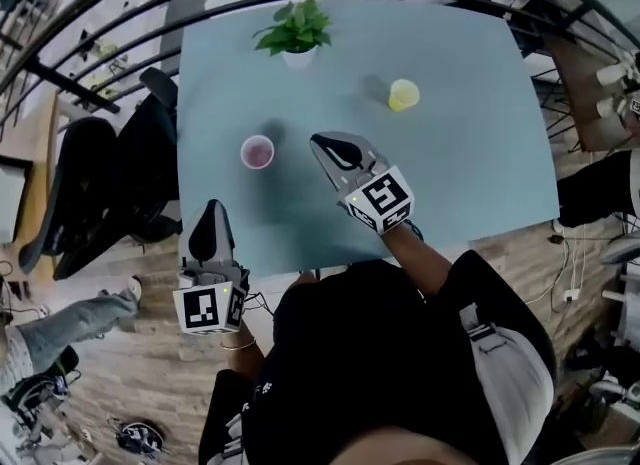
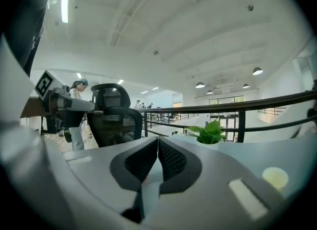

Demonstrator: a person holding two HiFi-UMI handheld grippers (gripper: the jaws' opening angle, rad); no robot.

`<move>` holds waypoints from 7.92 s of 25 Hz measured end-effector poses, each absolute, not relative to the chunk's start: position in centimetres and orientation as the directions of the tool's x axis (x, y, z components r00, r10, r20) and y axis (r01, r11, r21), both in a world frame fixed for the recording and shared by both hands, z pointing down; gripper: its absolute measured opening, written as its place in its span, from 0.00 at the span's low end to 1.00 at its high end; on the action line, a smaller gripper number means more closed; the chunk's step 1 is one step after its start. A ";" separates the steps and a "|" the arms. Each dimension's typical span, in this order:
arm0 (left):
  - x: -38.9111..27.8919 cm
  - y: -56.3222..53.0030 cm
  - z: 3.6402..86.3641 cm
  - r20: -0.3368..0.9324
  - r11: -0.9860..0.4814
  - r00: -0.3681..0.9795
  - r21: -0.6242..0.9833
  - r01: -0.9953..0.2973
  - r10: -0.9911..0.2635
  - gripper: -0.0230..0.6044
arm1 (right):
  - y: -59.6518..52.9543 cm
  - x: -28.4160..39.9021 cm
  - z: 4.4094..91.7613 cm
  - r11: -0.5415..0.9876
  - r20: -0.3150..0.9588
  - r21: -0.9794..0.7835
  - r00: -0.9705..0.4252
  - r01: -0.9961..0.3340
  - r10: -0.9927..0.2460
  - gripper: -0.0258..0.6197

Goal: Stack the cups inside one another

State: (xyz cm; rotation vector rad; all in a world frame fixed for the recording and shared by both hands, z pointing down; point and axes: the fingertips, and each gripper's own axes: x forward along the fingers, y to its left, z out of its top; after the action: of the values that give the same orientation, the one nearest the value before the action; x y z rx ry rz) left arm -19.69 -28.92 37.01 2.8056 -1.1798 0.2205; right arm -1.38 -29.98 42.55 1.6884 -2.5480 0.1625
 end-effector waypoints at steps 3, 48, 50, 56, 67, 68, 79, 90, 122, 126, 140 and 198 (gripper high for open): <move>-16.6 -29.2 36.5 0.145 -0.756 0.751 0.035 -0.654 -0.644 0.02 | -28.1 1.6 41.8 0.304 0.118 -0.040 -0.307 -0.952 -0.944 0.05; -11.5 -26.3 36.4 0.238 -0.705 0.681 -0.028 -0.708 -0.693 0.02 | -27.4 24.5 48.7 -0.048 0.279 0.000 0.046 -0.999 -0.959 0.43; -11.6 -26.3 36.4 0.244 -0.697 0.672 -0.025 -0.716 -0.699 0.02 | -28.0 25.1 49.7 -0.048 0.306 0.010 0.049 -0.999 -0.951 0.45; -11.7 -26.3 36.6 0.261 -0.677 0.648 -0.027 -0.736 -0.715 0.02 | -29.6 26.1 52.2 -0.035 0.370 0.031 0.044 -0.999 -0.928 0.55; -12.6 -26.2 37.4 0.291 -0.661 0.624 -0.039 -0.750 -0.725 0.02 | -31.0 26.9 54.8 -0.032 0.411 0.025 0.039 -0.999 -0.911 0.58; -12.7 -26.1 37.4 0.293 -0.658 0.621 -0.040 -0.752 -0.727 0.02 | -31.0 26.9 54.8 -0.028 0.409 0.023 0.035 -0.999 -0.912 0.56; -14.0 -25.2 37.4 0.297 -0.644 0.609 -0.028 -0.765 -0.736 0.02 | -30.8 25.5 53.4 -0.011 0.388 0.044 0.027 -0.999 -0.921 0.53; -17.8 -25.0 36.9 0.259 -0.608 0.584 -0.016 -0.794 -0.769 0.02 | -31.4 19.5 49.8 0.061 0.321 0.000 -0.058 -0.998 -0.945 0.53; -30.5 -24.4 37.1 0.193 -0.398 0.399 0.044 -0.916 -0.896 0.02 | -36.2 -6.6 43.3 0.553 0.215 -0.017 -0.543 -0.833 -0.812 0.53; -31.8 -24.0 37.6 0.201 -0.370 0.372 0.050 -0.928 -0.906 0.02 | -36.2 -8.6 44.0 0.588 0.228 -0.011 -0.575 -0.809 -0.786 0.53; -33.9 -23.4 38.0 0.218 -0.316 0.321 0.058 -0.947 -0.922 0.02 | -36.8 -11.1 48.2 0.622 0.319 0.006 -0.588 -0.783 -0.743 0.53; -20.2 -29.2 37.0 0.163 -0.662 0.658 0.039 -0.749 -0.735 0.02 | -29.0 -1.2 39.1 0.456 0.074 -0.100 -0.463 -0.885 -0.883 0.05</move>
State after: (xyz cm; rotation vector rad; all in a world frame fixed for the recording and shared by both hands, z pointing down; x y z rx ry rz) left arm -20.19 -29.20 36.99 2.7658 -1.2416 0.2032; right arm -1.22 -29.05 39.11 1.6217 -2.6707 0.1940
